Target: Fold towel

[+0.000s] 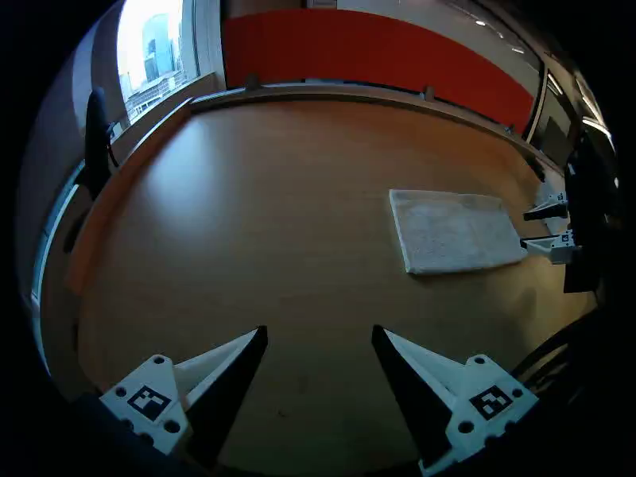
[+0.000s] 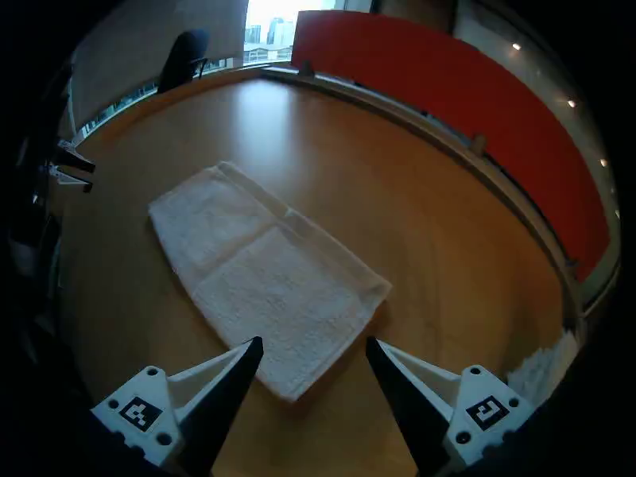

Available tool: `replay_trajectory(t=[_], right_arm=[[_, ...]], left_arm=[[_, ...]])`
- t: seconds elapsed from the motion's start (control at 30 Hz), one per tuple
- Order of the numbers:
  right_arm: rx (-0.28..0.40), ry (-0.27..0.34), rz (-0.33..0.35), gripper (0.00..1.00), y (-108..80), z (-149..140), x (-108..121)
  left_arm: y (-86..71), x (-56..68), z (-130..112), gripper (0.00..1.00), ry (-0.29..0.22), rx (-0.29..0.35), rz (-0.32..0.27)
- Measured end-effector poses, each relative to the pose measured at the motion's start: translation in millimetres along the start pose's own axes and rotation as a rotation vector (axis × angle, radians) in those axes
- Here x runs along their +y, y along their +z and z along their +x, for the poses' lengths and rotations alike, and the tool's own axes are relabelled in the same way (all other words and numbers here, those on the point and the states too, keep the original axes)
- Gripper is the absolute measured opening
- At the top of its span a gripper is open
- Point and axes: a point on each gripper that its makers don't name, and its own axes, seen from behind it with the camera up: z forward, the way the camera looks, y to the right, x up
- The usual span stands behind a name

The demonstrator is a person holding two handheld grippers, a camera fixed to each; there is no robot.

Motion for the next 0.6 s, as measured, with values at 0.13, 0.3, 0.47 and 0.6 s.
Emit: replay_trajectory(t=[0.13,0.3,0.47,0.6], right_arm=[[-0.015,-0.004,0.007,1.0,-1.5,-9.1,-2.8],[-0.036,-0.01,0.017,1.0,-3.0,-20.9,-6.1],[-0.053,-0.009,0.031,1.0,-4.4,-29.5,-8.9],[-0.068,-0.005,0.044,0.96,-5.4,-35.2,-10.2]], left_arm=[[-0.2,-0.2,-0.4,0.98,0.002,-0.001,0.0],[-0.5,-1.1,-0.7,0.97,0.002,-0.002,0.002],[-0.1,-1.9,-0.4,0.97,0.004,-0.002,0.002],[0.4,-2.3,-0.4,0.97,0.006,-0.003,0.002]])
